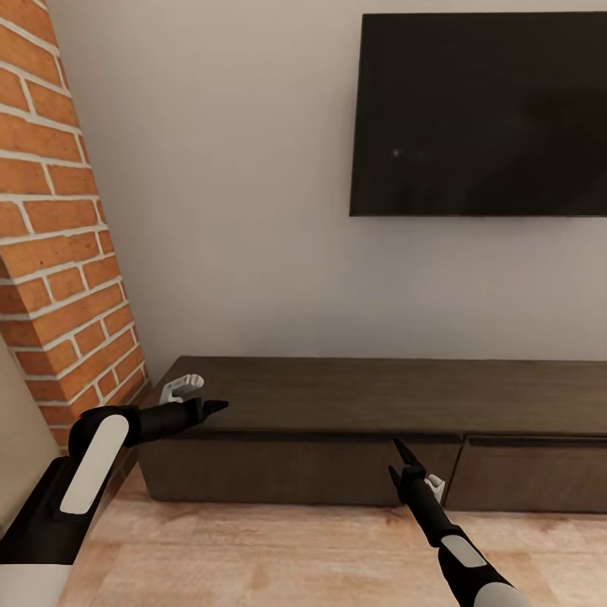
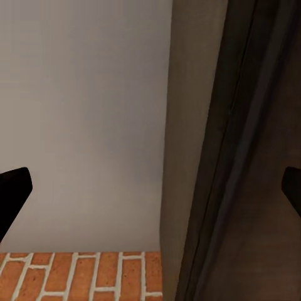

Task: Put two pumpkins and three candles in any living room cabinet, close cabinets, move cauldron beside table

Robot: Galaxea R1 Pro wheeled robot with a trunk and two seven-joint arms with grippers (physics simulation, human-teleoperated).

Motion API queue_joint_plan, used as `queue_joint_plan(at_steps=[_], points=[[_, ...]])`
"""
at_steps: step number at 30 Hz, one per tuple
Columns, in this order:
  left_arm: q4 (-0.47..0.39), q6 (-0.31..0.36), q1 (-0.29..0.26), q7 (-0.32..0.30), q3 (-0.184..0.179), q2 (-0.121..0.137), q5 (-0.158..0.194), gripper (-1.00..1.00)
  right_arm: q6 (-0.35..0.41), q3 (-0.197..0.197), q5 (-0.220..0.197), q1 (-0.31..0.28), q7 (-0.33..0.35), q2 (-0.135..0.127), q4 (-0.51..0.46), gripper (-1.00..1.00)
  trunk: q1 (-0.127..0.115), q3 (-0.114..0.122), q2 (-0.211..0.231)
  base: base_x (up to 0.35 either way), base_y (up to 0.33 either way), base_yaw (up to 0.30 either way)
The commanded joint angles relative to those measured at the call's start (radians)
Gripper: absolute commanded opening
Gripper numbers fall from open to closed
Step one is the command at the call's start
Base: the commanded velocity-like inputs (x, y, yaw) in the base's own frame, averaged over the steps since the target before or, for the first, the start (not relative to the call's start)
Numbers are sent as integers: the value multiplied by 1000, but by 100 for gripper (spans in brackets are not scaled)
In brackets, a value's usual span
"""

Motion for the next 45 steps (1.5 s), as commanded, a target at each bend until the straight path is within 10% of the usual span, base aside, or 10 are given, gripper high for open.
queue_joint_plan(at_steps=[1,29,45], points=[[0,3,-1,8,0,0,9,100,10,-1,-8,0,1,0,0,100,0,-1,0,64,0,0],[-1,3,0,8,0,-1,9,100,11,-1,-7,0,0,0,1,100,0,-1,0,60,0,0],[-1,3,0,9,0,-1,9,100,8,0,-8,1,8,1,-4,100,7,-63,-4,0,0,0]])
